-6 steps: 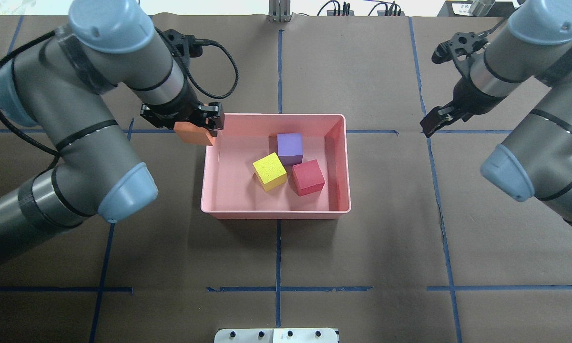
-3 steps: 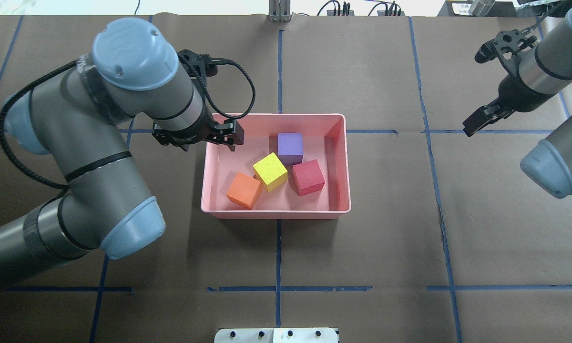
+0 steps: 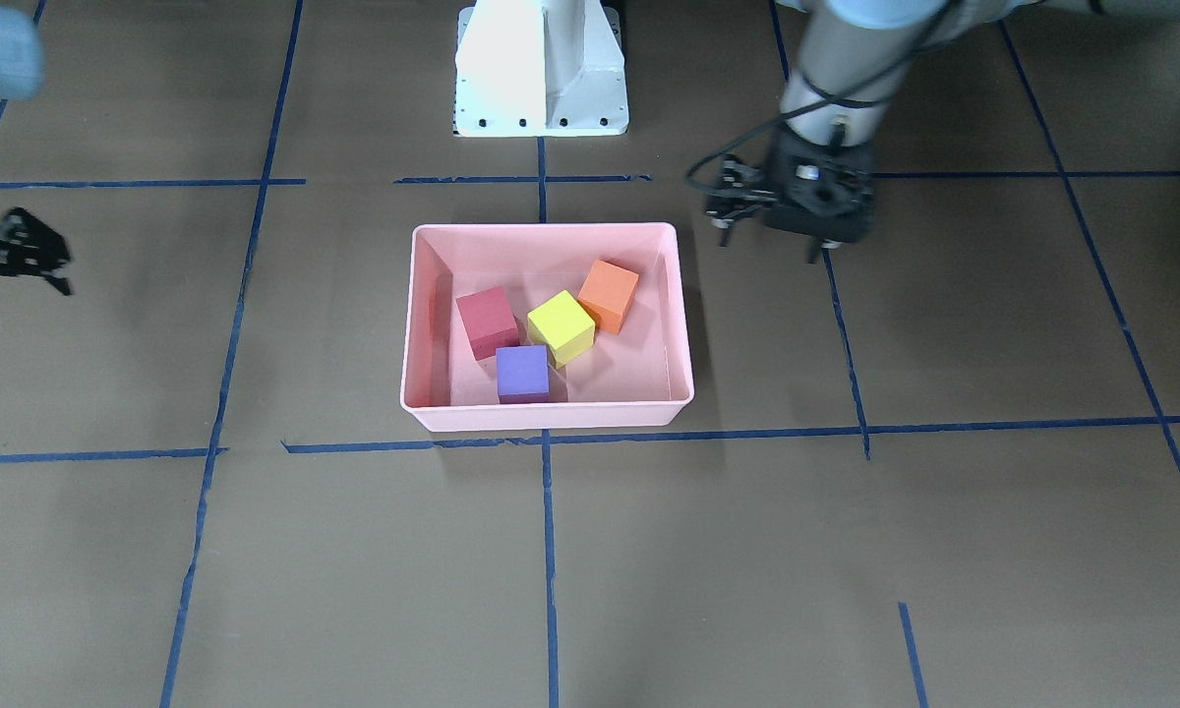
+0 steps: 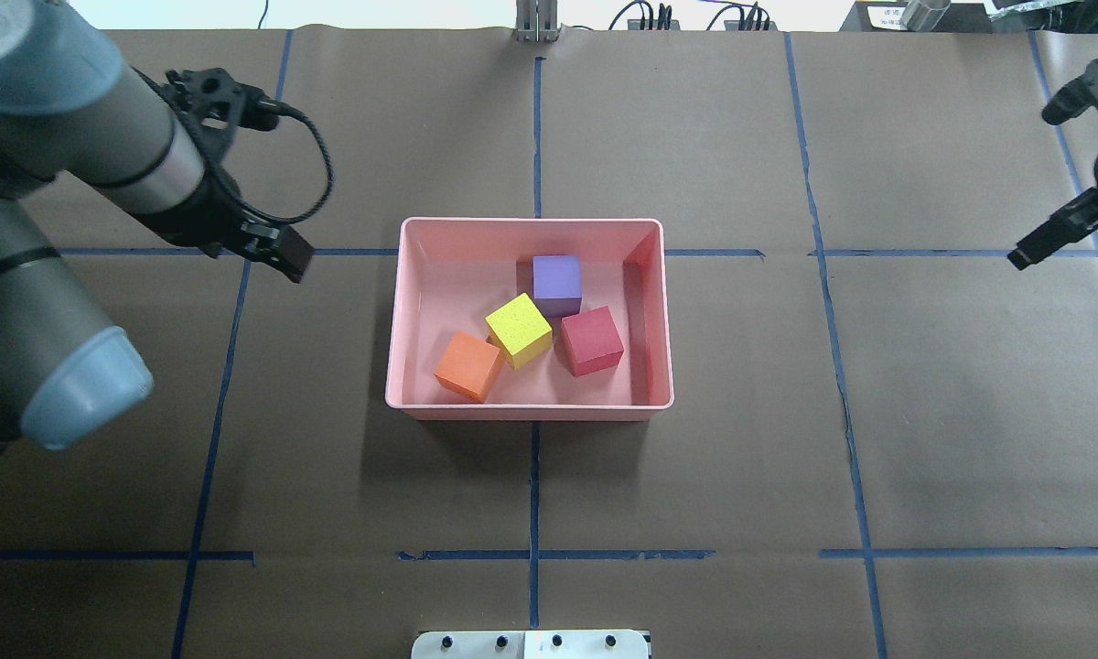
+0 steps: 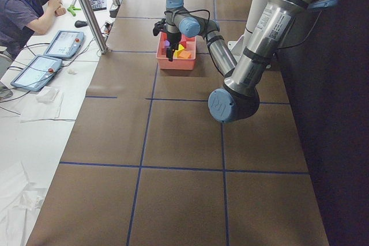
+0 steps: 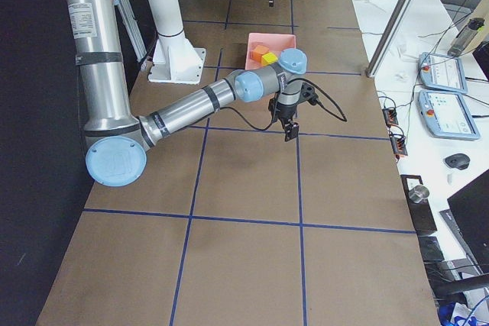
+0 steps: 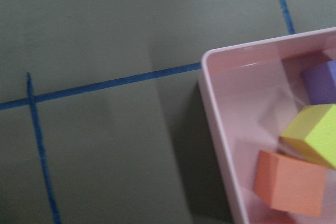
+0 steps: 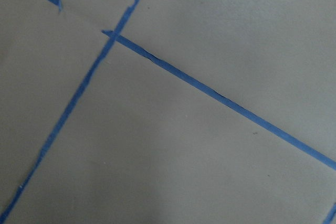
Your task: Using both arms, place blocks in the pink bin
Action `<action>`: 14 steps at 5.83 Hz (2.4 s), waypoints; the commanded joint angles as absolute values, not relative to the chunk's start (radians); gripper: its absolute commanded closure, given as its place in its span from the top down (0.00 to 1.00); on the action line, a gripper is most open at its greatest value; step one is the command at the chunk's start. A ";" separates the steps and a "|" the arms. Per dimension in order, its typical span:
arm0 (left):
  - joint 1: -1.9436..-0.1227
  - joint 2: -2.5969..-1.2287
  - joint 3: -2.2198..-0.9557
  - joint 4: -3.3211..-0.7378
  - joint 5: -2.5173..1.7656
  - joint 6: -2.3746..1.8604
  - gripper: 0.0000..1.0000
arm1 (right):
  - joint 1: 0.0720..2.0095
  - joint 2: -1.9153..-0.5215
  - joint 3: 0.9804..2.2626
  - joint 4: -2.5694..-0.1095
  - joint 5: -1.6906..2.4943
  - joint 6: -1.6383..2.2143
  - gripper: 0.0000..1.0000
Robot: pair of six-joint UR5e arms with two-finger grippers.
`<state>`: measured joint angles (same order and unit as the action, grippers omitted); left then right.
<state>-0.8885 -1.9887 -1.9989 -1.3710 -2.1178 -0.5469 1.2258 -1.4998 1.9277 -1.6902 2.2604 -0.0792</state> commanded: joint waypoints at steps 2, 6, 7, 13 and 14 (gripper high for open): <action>-1.206 -1.756 -1.982 -1.371 -2.223 -0.070 1.00 | 1.493 -1.717 1.924 -1.692 2.278 -0.435 1.00; -1.533 -1.556 -1.783 -1.385 -2.253 0.226 1.00 | 1.605 -1.787 1.847 -1.690 2.325 -0.344 1.00; -1.540 -1.521 -1.779 -1.385 -2.334 0.221 1.00 | 1.605 -1.787 1.847 -1.689 2.327 -0.342 1.00; -1.539 -1.470 -1.758 -1.376 -2.327 0.225 1.00 | 1.603 -1.787 1.847 -1.689 2.330 -0.344 1.00; -1.539 -1.470 -1.756 -1.376 -2.327 0.225 1.00 | 1.603 -1.787 1.847 -1.689 2.330 -0.344 1.00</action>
